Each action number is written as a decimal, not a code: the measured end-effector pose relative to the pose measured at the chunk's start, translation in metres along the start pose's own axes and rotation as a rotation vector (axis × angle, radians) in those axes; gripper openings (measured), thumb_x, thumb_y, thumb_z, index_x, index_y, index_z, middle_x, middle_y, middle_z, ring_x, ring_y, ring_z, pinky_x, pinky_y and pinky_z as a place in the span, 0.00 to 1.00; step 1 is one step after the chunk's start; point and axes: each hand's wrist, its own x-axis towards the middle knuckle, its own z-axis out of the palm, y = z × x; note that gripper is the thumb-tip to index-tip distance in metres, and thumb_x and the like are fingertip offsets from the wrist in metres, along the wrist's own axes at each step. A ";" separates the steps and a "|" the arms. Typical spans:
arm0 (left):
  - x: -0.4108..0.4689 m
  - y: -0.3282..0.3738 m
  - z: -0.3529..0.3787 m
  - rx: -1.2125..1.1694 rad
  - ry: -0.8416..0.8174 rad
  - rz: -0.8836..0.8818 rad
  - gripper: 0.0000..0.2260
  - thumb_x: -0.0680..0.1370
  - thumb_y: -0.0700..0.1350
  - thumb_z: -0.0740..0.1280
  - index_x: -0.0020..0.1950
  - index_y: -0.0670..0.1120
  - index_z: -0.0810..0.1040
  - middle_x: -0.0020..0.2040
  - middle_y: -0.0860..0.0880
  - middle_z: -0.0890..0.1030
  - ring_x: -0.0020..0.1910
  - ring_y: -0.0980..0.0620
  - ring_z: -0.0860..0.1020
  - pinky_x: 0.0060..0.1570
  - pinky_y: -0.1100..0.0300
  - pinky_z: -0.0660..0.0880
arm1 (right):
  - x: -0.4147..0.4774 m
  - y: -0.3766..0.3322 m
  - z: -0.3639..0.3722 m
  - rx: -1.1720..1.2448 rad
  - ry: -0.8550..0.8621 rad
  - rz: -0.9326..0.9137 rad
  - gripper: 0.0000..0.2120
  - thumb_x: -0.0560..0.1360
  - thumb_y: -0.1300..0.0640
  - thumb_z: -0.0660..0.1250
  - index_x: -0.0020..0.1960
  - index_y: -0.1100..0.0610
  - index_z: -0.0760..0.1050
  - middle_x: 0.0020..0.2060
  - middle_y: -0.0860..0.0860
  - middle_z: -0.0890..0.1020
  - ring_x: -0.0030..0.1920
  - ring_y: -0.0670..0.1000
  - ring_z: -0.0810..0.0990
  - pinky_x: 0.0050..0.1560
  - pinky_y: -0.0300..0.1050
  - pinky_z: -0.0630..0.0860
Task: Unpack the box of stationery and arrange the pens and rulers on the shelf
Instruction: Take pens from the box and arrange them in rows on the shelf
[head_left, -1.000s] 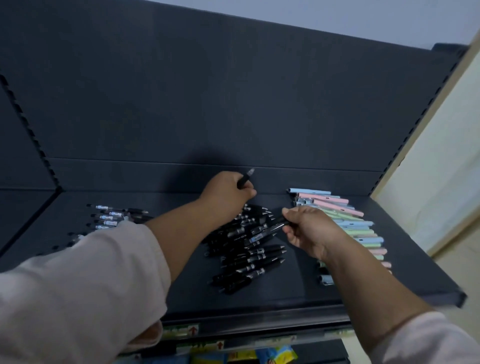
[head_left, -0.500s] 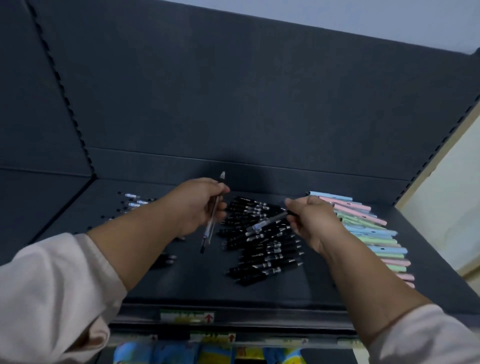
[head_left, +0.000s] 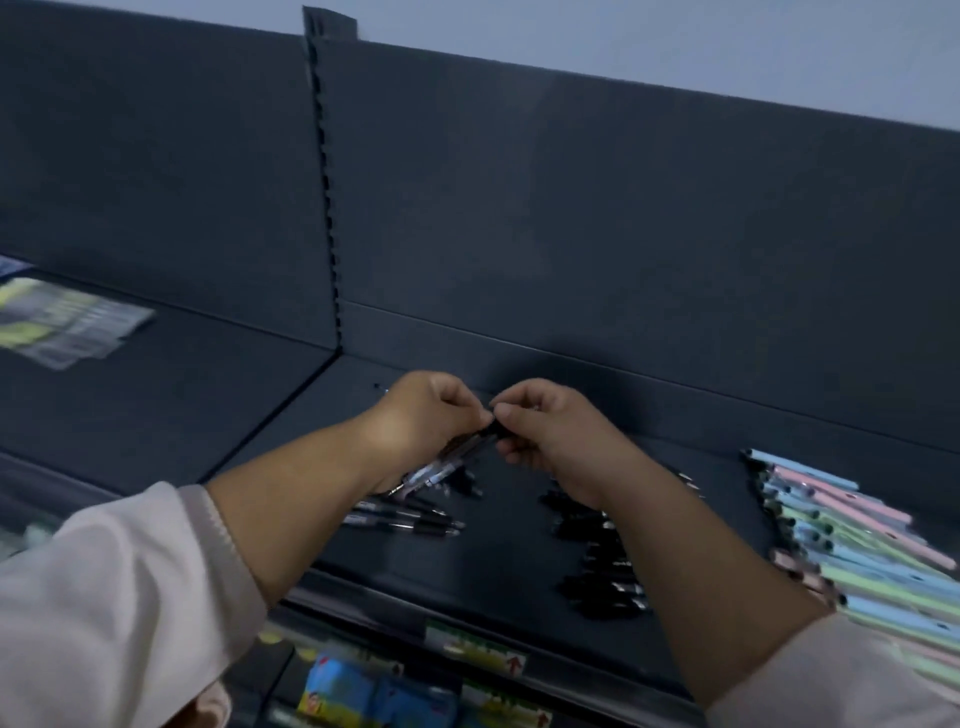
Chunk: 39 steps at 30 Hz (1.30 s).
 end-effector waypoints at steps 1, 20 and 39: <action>-0.001 -0.003 -0.007 -0.009 0.016 -0.012 0.06 0.75 0.41 0.70 0.39 0.43 0.77 0.29 0.49 0.76 0.24 0.57 0.71 0.24 0.68 0.67 | 0.004 0.003 0.006 0.024 0.007 0.012 0.06 0.78 0.63 0.64 0.43 0.57 0.75 0.34 0.53 0.79 0.30 0.46 0.78 0.32 0.38 0.76; -0.054 -0.073 -0.129 0.701 0.181 0.036 0.03 0.78 0.46 0.64 0.48 0.49 0.77 0.44 0.51 0.78 0.45 0.51 0.76 0.46 0.59 0.73 | 0.032 0.022 0.085 -1.126 0.213 -0.052 0.07 0.78 0.53 0.61 0.52 0.55 0.75 0.45 0.50 0.79 0.45 0.52 0.75 0.42 0.42 0.71; -0.256 -0.178 -0.428 1.126 0.510 -0.175 0.21 0.75 0.54 0.66 0.65 0.47 0.70 0.58 0.45 0.73 0.59 0.42 0.72 0.57 0.47 0.72 | 0.009 -0.026 0.479 -1.117 -0.328 -0.663 0.24 0.79 0.48 0.60 0.72 0.56 0.65 0.71 0.53 0.67 0.70 0.55 0.64 0.68 0.45 0.61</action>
